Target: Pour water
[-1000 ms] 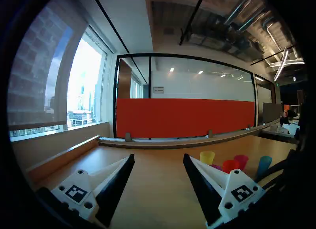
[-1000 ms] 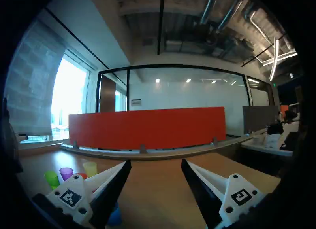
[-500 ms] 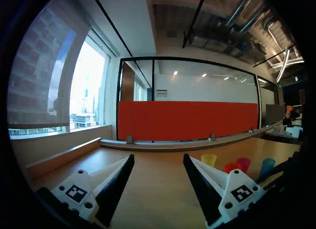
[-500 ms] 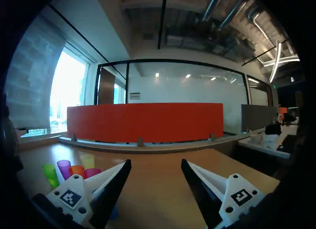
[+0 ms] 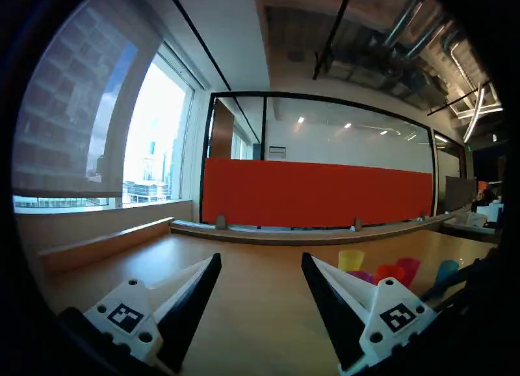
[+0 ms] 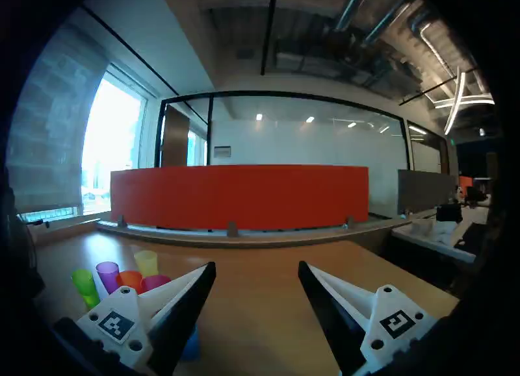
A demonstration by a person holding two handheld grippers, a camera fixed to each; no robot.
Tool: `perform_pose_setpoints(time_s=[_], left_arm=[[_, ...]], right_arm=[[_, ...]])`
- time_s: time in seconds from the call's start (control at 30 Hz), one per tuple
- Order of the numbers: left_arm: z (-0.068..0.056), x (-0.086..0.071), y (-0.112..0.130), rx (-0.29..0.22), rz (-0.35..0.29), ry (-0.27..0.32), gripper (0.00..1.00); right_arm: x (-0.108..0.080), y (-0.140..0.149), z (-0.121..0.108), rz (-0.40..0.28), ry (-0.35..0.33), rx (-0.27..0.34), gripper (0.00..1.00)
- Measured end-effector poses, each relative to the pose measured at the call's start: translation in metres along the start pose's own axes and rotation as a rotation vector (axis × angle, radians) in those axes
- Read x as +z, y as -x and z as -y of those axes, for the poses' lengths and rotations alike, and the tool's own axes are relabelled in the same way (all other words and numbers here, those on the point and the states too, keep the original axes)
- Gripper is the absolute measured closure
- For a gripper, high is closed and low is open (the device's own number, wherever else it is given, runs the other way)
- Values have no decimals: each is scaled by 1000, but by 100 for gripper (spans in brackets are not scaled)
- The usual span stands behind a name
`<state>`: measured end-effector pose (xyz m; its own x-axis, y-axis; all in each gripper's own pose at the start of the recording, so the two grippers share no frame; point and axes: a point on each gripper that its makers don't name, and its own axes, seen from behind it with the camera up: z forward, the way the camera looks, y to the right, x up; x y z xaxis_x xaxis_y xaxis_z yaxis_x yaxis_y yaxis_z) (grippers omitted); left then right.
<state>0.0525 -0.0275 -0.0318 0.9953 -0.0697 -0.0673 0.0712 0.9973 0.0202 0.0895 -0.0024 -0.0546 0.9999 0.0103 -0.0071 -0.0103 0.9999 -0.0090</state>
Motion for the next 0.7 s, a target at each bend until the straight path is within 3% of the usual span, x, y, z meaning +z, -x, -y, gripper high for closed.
perform_pose_setpoints(time_s=[0.3,0.7], left_arm=[[-5,0,8,-7,1,-7,9],[-22,3,13,-6,6,4,9]], right_arm=[[2,-1,2,7,8,-6,2],[4,5,5,24,6,-16,2]])
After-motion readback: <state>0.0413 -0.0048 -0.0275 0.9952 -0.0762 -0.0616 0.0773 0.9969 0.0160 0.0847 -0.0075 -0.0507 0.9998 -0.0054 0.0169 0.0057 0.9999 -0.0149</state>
